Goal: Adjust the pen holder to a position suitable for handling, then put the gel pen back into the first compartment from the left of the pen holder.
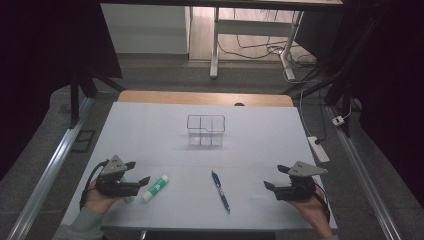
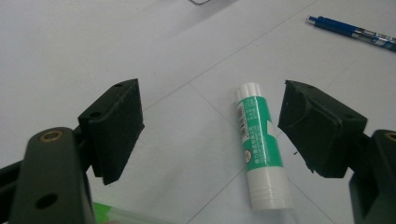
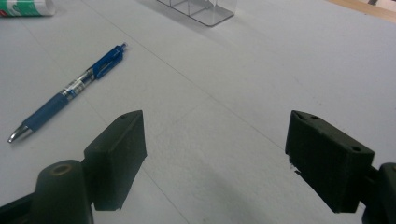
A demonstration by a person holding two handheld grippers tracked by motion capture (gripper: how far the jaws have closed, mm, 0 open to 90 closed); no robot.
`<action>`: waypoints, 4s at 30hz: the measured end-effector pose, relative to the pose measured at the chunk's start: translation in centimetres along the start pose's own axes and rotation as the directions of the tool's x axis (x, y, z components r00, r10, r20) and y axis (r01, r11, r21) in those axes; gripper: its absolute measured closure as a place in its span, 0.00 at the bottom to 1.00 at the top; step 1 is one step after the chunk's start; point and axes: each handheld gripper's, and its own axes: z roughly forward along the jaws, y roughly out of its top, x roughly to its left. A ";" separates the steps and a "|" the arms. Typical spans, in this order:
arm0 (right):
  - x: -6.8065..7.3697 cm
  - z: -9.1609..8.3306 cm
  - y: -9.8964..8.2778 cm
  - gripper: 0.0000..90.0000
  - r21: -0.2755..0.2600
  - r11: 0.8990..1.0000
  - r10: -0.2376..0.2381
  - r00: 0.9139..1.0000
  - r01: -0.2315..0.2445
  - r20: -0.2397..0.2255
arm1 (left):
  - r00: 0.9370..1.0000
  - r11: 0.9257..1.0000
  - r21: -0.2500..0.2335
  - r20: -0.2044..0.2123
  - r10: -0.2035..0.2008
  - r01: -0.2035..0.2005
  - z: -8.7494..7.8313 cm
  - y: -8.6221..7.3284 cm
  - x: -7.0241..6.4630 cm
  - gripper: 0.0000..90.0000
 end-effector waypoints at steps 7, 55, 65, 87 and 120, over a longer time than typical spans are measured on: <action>0.4 0.5 0.6 0.22 0.000 1.000 0.005 1.000 -0.005 -0.023 | 1.000 1.000 0.001 -0.005 0.006 -0.006 -0.2 -0.1 -0.1 0.24; 5.2 3.6 4.9 0.31 0.039 0.999 -0.013 0.993 0.017 -0.113 | 1.000 1.000 0.008 -0.002 0.011 -0.011 0.2 -0.2 -0.3 0.24; 6.5 4.7 6.2 0.31 0.077 0.995 -0.044 0.988 0.056 -0.151 | 1.000 1.000 0.005 -0.002 0.011 -0.011 0.1 -0.1 -0.4 0.24; 9.0 7.7 8.3 0.32 0.220 0.973 -0.027 0.987 0.062 -0.161 | 1.000 1.000 0.000 0.004 0.014 -0.014 0.3 0.0 -0.5 0.23; 11.3 12.2 6.1 0.41 0.452 0.882 -0.091 0.989 0.133 -0.113 | 1.000 0.999 0.014 -0.004 0.030 -0.030 0.5 -0.2 -0.6 0.23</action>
